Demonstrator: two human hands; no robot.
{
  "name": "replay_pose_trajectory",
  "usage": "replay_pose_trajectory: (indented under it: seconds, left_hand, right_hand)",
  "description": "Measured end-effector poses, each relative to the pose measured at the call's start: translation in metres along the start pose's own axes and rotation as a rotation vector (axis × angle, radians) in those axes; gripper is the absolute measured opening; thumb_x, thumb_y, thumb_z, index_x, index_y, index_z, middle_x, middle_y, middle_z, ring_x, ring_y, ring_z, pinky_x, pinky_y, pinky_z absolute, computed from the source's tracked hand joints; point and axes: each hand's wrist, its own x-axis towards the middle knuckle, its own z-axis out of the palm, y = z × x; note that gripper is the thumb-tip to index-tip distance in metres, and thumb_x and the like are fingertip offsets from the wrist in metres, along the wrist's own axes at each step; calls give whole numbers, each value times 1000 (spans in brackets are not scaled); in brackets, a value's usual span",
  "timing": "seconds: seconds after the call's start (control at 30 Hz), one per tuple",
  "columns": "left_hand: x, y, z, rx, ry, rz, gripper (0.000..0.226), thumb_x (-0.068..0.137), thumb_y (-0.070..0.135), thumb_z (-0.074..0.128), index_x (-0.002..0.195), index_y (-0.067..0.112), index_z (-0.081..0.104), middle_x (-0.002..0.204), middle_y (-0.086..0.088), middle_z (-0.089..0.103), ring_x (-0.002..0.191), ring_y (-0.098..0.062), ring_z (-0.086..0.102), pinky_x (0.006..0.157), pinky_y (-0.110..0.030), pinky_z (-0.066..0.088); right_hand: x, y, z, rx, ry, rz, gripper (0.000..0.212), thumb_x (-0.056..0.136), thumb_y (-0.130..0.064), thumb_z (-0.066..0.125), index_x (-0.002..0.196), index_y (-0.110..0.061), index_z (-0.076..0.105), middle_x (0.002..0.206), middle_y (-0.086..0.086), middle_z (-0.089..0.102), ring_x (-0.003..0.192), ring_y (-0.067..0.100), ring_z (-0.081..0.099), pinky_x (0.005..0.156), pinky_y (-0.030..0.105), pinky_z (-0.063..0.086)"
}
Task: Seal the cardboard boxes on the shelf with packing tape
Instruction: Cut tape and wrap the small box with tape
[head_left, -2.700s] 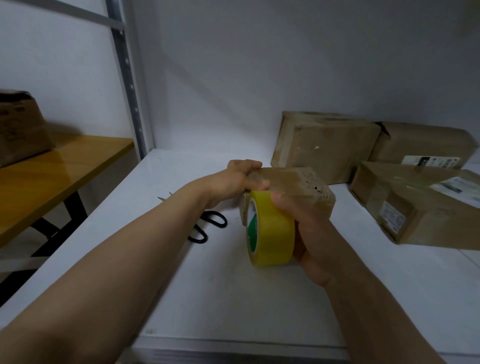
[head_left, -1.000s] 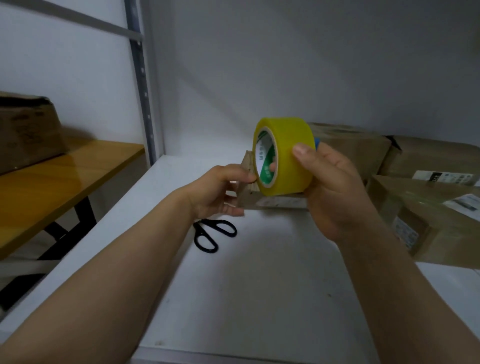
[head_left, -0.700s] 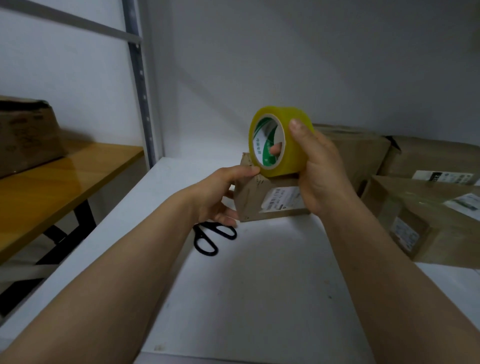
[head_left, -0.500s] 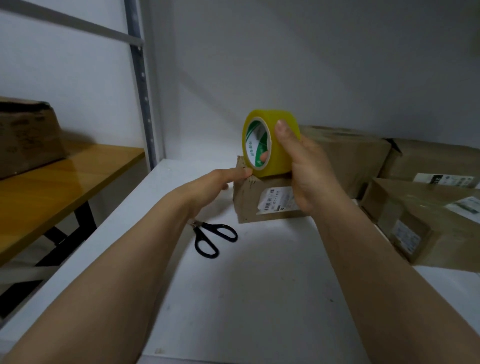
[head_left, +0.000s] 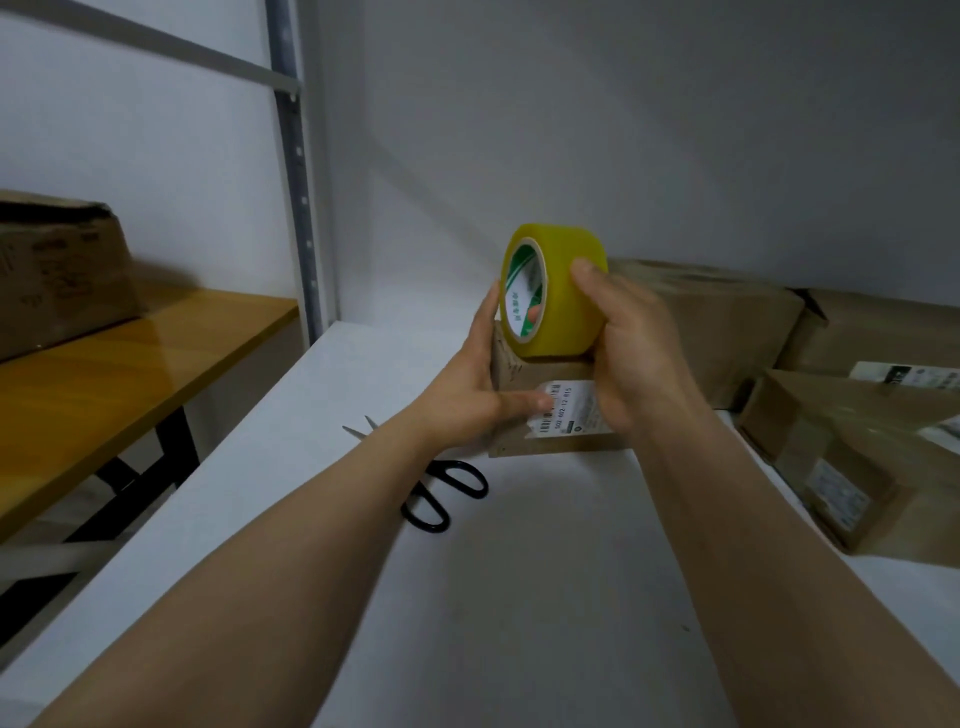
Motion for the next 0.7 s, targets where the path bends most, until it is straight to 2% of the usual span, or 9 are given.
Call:
replay_pose_trajectory:
  seconds: [0.1, 0.17, 0.23, 0.33, 0.4, 0.5, 0.6, 0.7]
  left_hand:
    - [1, -5, -1, 7, 12, -23, 121, 78, 10, 84, 160, 35, -2, 148, -1, 50, 128, -20, 59, 103, -49, 52]
    - [2, -6, -2, 15, 18, -49, 124, 75, 15, 85, 160, 34, -4, 148, 0, 49, 130, -18, 57, 105, -49, 50]
    - [2, -6, -4, 47, 24, -73, 128, 72, 23, 88, 160, 34, -5, 146, 4, 51, 130, -16, 57, 107, -49, 49]
    - [4, -7, -7, 70, 28, -89, 123, 80, 13, 84, 161, 30, -6, 128, 19, 56, 117, -1, 61, 106, -35, 50]
    - [4, -7, -8, 74, 49, -94, 119, 83, 9, 81, 161, 30, -6, 118, 24, 55, 109, 6, 61, 104, -27, 49]
    - [3, -6, -8, 71, 44, -54, 119, 82, 10, 80, 160, 36, -6, 121, 5, 61, 116, -11, 62, 108, -41, 47]
    - [2, -7, -5, 57, 54, 6, 113, 78, 16, 79, 156, 46, 2, 115, -8, 63, 106, -19, 68, 102, -45, 53]
    - [3, -7, -5, 110, 121, 38, 96, 70, 37, 79, 141, 63, 19, 132, -20, 48, 115, -31, 60, 103, -47, 52]
  right_hand:
    - [-4, -6, 5, -13, 3, -11, 23, 98, -28, 63, 96, -7, 74, 94, 18, 77, 88, 35, 75, 76, 45, 62]
    - [-9, -12, 6, -39, 5, -40, 24, 98, -29, 63, 92, -8, 74, 88, 15, 77, 81, 29, 75, 69, 38, 62]
    - [-16, -17, 4, -63, 9, -64, 26, 96, -31, 64, 95, -6, 73, 90, 15, 77, 81, 27, 76, 68, 36, 62]
    - [-27, -22, -5, -114, -11, -64, 31, 86, -39, 67, 91, -8, 74, 90, 15, 77, 81, 28, 76, 72, 39, 63]
    - [-36, -23, -13, -140, -42, -39, 36, 74, -45, 67, 85, -11, 75, 81, 11, 77, 72, 23, 76, 64, 37, 62]
    - [-48, -19, -24, -182, -58, 20, 43, 70, -47, 66, 90, -10, 75, 78, 7, 77, 67, 18, 75, 57, 31, 59]
    - [-54, -10, -32, -242, -70, 79, 49, 73, -48, 66, 101, -10, 74, 90, 6, 78, 78, 21, 76, 65, 34, 58]
    - [-54, 0, -37, -309, -71, 141, 54, 70, -50, 66, 104, -8, 74, 94, 10, 78, 83, 25, 76, 71, 38, 59]
